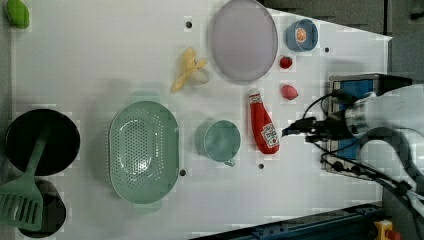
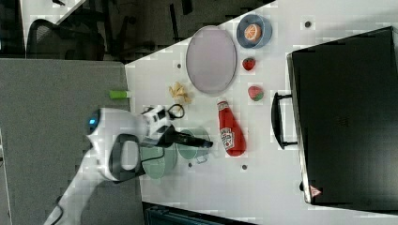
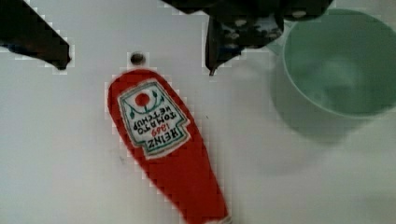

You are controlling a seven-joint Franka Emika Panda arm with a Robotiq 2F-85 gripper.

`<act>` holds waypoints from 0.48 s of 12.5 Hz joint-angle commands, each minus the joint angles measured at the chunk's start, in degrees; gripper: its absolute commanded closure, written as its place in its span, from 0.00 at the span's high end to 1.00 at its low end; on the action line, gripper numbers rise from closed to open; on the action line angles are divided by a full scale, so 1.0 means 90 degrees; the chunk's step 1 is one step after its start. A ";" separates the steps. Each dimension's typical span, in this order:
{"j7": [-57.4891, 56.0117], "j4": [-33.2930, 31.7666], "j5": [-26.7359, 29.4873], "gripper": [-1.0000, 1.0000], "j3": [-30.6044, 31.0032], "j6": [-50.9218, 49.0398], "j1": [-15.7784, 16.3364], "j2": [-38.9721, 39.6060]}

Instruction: Pick Ketchup from the table and place it in strainer.

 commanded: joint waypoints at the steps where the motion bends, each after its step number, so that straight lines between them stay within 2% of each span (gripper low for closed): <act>1: -0.1788 0.0006 -0.0001 1.00 -0.0019 0.0797 -0.0040 0.0084; 6: -0.2424 -0.0168 -0.0241 1.00 -0.0023 0.1890 -0.0026 0.0922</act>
